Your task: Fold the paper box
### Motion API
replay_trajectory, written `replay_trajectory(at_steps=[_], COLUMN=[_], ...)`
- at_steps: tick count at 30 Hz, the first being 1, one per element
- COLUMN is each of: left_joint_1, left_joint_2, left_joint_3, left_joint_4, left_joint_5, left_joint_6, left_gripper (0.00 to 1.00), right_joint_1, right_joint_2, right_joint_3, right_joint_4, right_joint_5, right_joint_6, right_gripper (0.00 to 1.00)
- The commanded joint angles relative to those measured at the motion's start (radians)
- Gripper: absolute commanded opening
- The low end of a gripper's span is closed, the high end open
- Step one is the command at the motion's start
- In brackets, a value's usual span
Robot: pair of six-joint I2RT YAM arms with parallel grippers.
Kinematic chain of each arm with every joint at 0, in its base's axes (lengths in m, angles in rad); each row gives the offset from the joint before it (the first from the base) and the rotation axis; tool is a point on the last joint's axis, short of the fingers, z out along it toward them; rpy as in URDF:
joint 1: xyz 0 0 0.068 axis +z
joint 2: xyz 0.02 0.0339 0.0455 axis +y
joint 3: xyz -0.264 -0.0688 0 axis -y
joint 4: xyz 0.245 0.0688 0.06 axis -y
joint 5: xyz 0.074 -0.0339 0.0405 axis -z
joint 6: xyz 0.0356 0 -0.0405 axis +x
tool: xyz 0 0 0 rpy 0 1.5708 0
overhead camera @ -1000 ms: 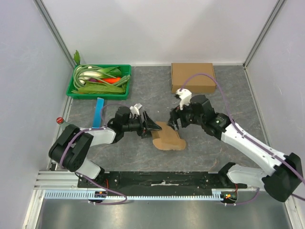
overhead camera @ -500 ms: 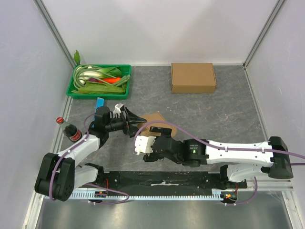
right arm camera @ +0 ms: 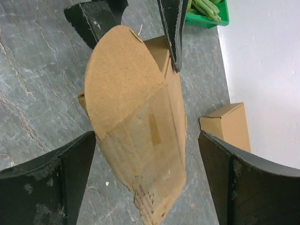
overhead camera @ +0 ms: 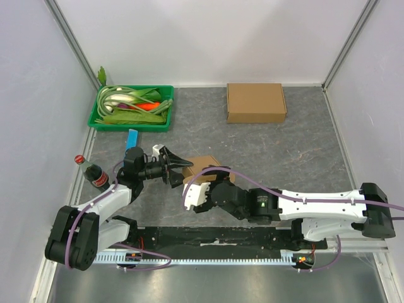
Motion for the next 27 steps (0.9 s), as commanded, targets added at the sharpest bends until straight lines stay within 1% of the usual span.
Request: replay_trajectory(at_steps=[1,7,11,12,14,15,17,18,19,21,22,23,24,25,26,27], left_joint_1=[0.007,0.007,0.005,0.007,0.005,0.005,0.004,0.005,0.007,0.008,0.01,0.01,0.011,0.016,0.022,0.024], left_joint_2=[-0.014,-0.029,-0.041,-0.038,-0.04,-0.04,-0.037,-0.035,-0.034,-0.038,-0.043,-0.043,-0.044,-0.051,-0.061,-0.075], left_joint_3=[0.01,0.004,-0.004,-0.01,-0.01,-0.01,-0.005,-0.001,0.002,0.033,0.054,0.094,0.108,0.123,0.139,0.139], left_joint_4=[0.074,0.1,0.114,0.132,0.14,0.146,0.151,0.149,0.138,0.083,0.032,-0.118,-0.156,-0.217,-0.336,-0.349], left_joint_5=[0.045,0.051,0.05,0.051,0.053,0.053,0.054,0.054,0.056,0.048,0.044,0.036,0.015,-0.002,-0.031,-0.085], left_joint_6=[-0.062,-0.095,-0.118,-0.123,-0.135,-0.138,-0.134,-0.123,-0.076,0.019,0.091,0.247,0.323,0.484,0.55,0.594], left_gripper=[0.49,0.48,0.48,0.48,0.48,0.49,0.56,0.61,0.68,0.76,0.79,0.84,0.85,0.88,0.9,0.91], right_joint_1=[-0.036,-0.076,-0.084,-0.084,-0.085,-0.084,-0.084,-0.085,-0.084,-0.088,-0.093,-0.104,-0.11,-0.121,-0.139,-0.148], right_joint_2=[-0.029,-0.019,-0.01,-0.006,0.002,0.005,0.014,0.016,0.019,0.016,0.014,0.008,0.004,-0.001,-0.009,-0.013], right_joint_3=[-0.021,-0.032,-0.056,-0.059,-0.062,-0.062,-0.059,-0.059,-0.061,-0.066,-0.063,-0.059,-0.056,-0.043,-0.035,-0.03], right_joint_4=[0.068,0.127,0.207,0.248,0.269,0.278,0.284,0.286,0.286,0.281,0.27,0.258,0.229,0.218,0.176,0.122], right_joint_5=[-0.115,-0.111,-0.105,-0.088,-0.08,-0.082,-0.082,-0.082,-0.071,-0.068,-0.068,-0.077,-0.086,-0.102,-0.121,-0.137], right_joint_6=[0.0,-0.026,-0.052,-0.058,-0.066,-0.071,-0.08,-0.081,-0.083,-0.075,-0.066,-0.043,-0.028,-0.013,0.018,0.03], right_gripper=[0.98,0.98,0.94,0.91,0.87,0.82,0.77,0.69,0.65,0.59,0.58,0.57,0.54,0.54,0.53,0.53])
